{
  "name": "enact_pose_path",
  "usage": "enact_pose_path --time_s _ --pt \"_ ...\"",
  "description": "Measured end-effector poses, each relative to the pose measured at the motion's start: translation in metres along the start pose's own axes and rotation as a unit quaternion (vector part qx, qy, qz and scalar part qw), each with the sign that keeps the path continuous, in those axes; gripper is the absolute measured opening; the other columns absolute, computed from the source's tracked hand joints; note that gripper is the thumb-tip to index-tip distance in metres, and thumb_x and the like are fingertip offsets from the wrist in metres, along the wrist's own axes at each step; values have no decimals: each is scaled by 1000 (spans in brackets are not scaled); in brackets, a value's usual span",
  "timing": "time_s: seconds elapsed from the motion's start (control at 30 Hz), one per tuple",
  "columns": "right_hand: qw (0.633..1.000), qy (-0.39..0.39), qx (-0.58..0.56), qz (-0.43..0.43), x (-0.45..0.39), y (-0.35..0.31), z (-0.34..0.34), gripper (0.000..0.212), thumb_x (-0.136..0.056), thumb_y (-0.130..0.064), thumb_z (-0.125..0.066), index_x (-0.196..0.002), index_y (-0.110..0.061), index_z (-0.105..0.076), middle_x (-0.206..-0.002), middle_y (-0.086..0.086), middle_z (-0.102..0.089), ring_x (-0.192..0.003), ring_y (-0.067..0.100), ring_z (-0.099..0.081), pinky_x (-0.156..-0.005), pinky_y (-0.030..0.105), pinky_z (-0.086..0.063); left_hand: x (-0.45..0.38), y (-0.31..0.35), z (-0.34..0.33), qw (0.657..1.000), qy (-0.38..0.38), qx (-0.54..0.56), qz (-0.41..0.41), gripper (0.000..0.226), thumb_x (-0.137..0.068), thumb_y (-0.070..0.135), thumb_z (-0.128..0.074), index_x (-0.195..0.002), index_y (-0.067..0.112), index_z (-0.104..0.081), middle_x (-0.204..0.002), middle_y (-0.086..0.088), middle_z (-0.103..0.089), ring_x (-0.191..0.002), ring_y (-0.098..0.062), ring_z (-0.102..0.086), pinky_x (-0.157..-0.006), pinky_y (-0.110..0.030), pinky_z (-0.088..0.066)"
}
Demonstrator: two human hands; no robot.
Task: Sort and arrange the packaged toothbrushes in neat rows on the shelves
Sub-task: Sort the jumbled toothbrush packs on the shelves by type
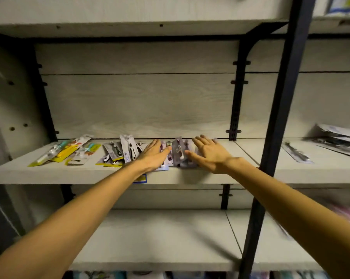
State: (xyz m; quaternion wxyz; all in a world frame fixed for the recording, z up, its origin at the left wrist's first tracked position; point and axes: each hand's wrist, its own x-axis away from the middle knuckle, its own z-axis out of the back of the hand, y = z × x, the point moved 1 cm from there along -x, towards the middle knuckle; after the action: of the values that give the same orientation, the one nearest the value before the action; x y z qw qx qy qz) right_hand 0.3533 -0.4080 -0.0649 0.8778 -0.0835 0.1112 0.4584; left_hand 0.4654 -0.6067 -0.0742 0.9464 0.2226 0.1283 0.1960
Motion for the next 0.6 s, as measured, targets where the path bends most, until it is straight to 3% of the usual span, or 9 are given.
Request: enact_pose_path --time_s 0.17,0.27,0.37,0.5,0.6 --pt "999 -6 21 -38 71 1 9 95 -88 -81 -8 -161 -20 -7 -168 6 -4 -155 24 -1 -125 42 -5 52 21 -13 979 22 -164 -115 80 -98 69 -21 -161 20 -9 -168 -3 -1 -155 -23 -5 -125 -40 -6" --pt "998 7 31 -46 113 9 22 84 -92 -76 -17 -159 -25 -19 -165 6 -23 -149 27 -26 -119 45 -27 83 48 -22 952 33 -227 -201 76 -100 63 -30 -159 17 -18 -167 -8 -12 -152 -28 -18 -122 -45 -15" --pt "994 38 89 -47 154 30 38 66 -98 -64 -34 -153 -27 -34 -151 5 -45 -132 26 -49 -101 44 -48 105 83 -29 935 49 -235 -261 65 -101 54 -38 -153 15 -31 -160 -9 -31 -144 -28 -33 -116 -45 -27" --pt "989 69 130 -27 206 78 61 42 -102 -46 -45 -136 -24 -54 -125 3 -64 -100 19 -63 -78 31 -55 123 141 -46 891 58 -264 -364 53 -102 50 -35 -145 21 -46 -145 -3 -50 -131 -23 -46 -110 -43 -34" --pt "978 68 193 -49 237 128 72 44 -102 -47 -43 -137 -23 -55 -129 2 -65 -101 22 -67 -80 36 -57 127 191 -68 864 53 -296 -403 48 -102 51 -34 -130 23 -59 -132 0 -58 -120 -21 -52 -101 -41 -42"
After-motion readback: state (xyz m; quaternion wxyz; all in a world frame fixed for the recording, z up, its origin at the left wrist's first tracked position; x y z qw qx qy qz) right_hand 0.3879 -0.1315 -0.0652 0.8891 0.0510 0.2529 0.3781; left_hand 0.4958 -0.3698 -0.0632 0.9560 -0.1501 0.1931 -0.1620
